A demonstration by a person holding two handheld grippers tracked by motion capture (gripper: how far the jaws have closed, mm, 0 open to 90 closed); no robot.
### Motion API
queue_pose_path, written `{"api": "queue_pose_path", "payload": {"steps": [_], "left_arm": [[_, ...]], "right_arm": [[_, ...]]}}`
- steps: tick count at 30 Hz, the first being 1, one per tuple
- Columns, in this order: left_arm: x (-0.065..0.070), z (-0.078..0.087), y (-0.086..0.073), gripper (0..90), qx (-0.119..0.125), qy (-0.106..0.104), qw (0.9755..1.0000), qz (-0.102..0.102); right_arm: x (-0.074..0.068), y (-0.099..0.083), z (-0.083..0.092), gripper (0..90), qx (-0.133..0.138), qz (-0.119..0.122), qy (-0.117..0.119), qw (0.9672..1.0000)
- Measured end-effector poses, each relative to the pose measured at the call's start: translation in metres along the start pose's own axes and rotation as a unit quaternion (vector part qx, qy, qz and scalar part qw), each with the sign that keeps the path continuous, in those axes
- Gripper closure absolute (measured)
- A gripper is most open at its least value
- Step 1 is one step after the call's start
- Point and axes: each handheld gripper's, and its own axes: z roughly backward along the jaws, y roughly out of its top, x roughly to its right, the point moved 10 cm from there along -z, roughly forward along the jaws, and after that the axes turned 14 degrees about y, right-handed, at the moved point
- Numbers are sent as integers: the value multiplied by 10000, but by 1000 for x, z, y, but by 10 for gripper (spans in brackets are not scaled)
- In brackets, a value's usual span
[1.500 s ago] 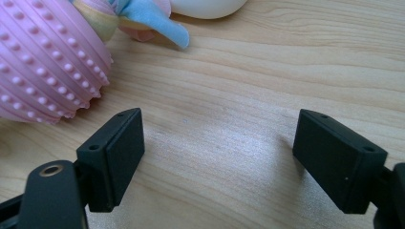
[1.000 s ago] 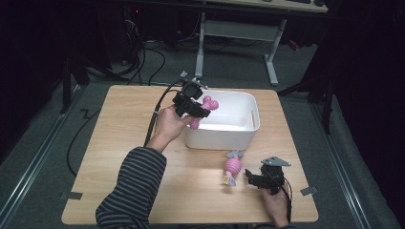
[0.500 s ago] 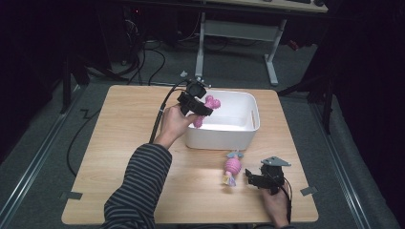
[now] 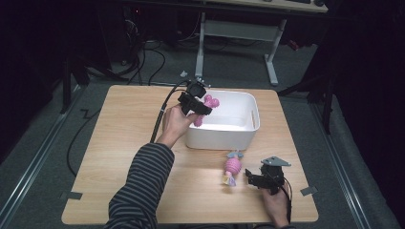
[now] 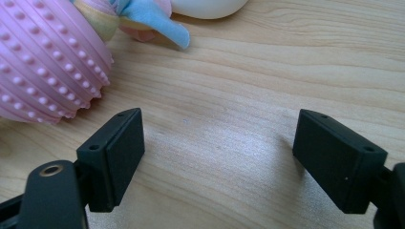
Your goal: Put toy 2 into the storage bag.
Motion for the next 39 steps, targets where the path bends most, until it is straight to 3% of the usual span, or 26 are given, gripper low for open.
{"api": "queue_pose_path", "payload": {"steps": [18,39], "left_arm": [[12,-19,-8,581,-214,37,9995,-230],[22,-33,-18,573,-425,4,9987,-268]], "right_arm": [[0,0,0,181,-12,1,-1,10000],[0,0,0,181,-9,-6,2,10000]]}}
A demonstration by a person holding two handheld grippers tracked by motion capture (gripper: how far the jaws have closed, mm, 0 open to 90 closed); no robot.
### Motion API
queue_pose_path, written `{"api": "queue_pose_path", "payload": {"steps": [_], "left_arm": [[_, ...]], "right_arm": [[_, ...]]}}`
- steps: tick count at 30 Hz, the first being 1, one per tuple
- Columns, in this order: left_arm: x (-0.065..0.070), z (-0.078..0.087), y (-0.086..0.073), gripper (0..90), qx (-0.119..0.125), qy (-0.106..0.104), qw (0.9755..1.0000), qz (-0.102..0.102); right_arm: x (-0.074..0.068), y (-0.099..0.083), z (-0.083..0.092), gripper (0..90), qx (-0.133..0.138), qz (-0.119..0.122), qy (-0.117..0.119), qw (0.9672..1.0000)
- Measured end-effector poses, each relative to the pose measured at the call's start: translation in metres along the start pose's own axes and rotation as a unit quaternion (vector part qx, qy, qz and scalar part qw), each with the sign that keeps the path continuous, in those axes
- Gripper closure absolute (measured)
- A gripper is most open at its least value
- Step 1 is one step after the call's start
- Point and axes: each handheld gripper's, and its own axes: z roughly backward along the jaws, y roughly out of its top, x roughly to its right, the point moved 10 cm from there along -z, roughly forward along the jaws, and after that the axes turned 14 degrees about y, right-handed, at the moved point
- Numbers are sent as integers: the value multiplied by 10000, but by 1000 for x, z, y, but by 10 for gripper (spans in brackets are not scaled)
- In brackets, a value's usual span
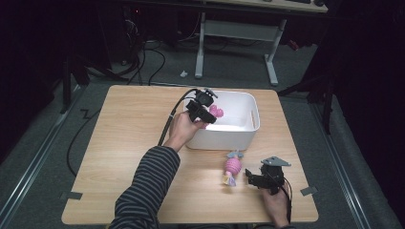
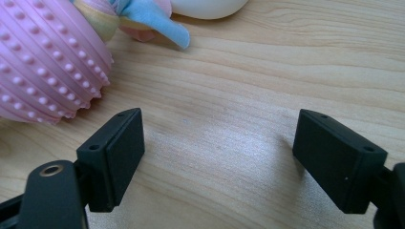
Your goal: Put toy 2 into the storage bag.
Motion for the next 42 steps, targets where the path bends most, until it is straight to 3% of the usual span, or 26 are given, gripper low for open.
{"api": "queue_pose_path", "payload": {"steps": [4,6,12,24,31,33,42], "left_arm": [[1,-1,-1,569,-25,-42,10000,6],[3,0,0,547,-15,-186,9998,71],[3,7,0,484,80,-144,9999,3],[-7,46,-3,401,574,-84,9982,139],[-20,71,-17,383,849,34,9960,269],[-25,75,-23,381,887,131,9957,238],[-41,89,-49,367,1035,170,9933,492]], "right_arm": [[0,0,0,181,0,0,-1,10000],[0,0,0,181,-3,4,-1,10000],[0,0,0,182,-3,3,0,10000],[0,0,0,181,5,4,3,10000],[0,0,0,181,6,7,3,10000],[0,0,0,181,5,6,1,10000],[0,0,0,182,3,-2,3,10000]]}}
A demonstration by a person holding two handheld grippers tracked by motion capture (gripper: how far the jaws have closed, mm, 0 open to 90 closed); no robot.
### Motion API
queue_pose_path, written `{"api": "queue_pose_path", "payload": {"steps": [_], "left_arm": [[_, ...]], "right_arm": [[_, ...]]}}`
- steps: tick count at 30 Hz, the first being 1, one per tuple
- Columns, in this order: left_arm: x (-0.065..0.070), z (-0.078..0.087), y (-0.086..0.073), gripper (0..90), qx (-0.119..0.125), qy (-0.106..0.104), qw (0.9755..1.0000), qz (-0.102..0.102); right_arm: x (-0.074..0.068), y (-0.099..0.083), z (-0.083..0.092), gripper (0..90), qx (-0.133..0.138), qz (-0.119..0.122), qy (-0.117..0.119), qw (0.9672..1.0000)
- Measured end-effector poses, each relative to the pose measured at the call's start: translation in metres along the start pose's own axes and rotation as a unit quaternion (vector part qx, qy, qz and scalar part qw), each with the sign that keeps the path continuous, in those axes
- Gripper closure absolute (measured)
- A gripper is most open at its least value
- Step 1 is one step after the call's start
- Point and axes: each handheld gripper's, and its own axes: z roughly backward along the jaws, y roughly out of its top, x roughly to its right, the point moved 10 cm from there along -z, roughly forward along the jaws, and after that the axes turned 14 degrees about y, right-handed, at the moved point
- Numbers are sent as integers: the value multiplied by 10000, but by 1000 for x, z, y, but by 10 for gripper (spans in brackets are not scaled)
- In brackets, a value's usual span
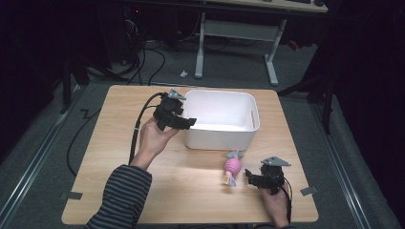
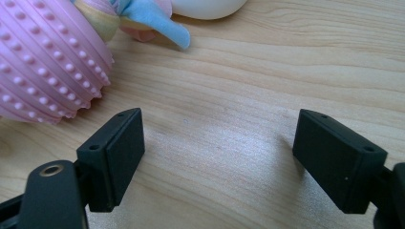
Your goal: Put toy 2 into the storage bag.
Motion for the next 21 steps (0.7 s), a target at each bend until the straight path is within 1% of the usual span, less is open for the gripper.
{"api": "queue_pose_path", "payload": {"steps": [4,10,14,18,21], "left_arm": [[-7,5,-8,365,29,50,10000,46],[-13,11,-19,361,44,81,9999,107],[-17,17,-25,356,58,127,9998,113],[-20,25,-28,354,143,138,9997,158],[-22,29,-31,349,153,173,9996,132]], "right_arm": [[0,0,0,181,3,6,-1,10000],[0,0,0,181,2,6,-3,10000],[0,0,0,181,2,6,1,10000],[0,0,0,182,2,-2,1,10000],[0,0,0,181,2,-4,1,10000]]}}
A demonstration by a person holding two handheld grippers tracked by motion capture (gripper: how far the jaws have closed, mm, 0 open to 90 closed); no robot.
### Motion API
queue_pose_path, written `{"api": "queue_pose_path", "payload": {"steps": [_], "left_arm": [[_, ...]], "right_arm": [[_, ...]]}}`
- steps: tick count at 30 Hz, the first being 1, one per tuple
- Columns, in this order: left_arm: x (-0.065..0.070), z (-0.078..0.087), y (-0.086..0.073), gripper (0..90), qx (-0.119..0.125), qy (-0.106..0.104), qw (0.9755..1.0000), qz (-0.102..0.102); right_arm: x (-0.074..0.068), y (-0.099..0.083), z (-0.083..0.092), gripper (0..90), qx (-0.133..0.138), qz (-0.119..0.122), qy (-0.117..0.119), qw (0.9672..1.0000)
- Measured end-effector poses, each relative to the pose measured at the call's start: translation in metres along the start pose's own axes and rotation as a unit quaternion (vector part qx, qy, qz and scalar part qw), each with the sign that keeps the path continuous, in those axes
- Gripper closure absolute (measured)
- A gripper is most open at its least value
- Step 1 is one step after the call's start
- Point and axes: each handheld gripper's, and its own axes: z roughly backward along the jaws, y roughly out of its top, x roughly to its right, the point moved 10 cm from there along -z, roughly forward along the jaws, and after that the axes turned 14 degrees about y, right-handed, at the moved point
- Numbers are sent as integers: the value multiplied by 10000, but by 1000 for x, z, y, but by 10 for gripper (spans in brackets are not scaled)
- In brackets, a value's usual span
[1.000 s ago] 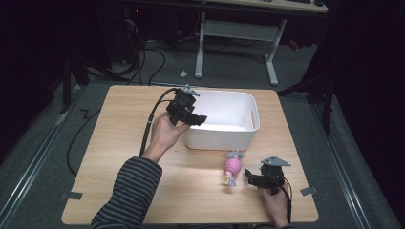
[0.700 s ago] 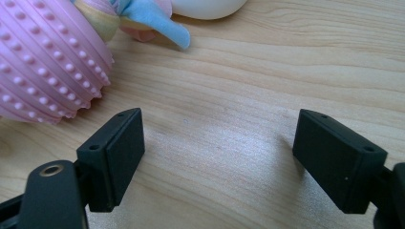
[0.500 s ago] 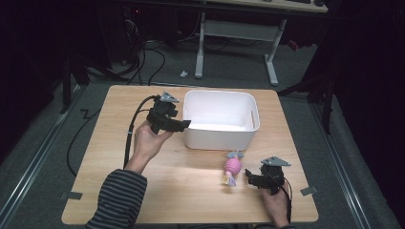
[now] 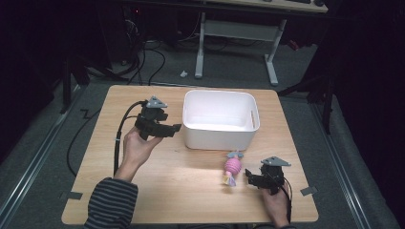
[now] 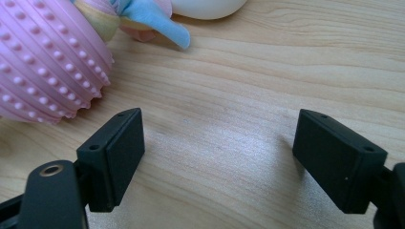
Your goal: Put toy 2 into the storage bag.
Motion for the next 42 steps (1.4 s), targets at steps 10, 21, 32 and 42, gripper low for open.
{"api": "queue_pose_path", "payload": {"steps": [10,21,32,42], "left_arm": [[-9,15,-17,349,126,33,9998,153],[-20,28,-42,351,203,183,9990,353],[-26,28,-70,348,120,252,9981,553],[-26,27,-88,345,96,252,9969,740]], "right_arm": [[0,0,0,182,3,-6,-7,10000],[0,0,0,182,4,-7,-10,10000],[0,0,0,182,4,-9,-10,10000],[0,0,0,182,4,-17,-14,10000]]}}
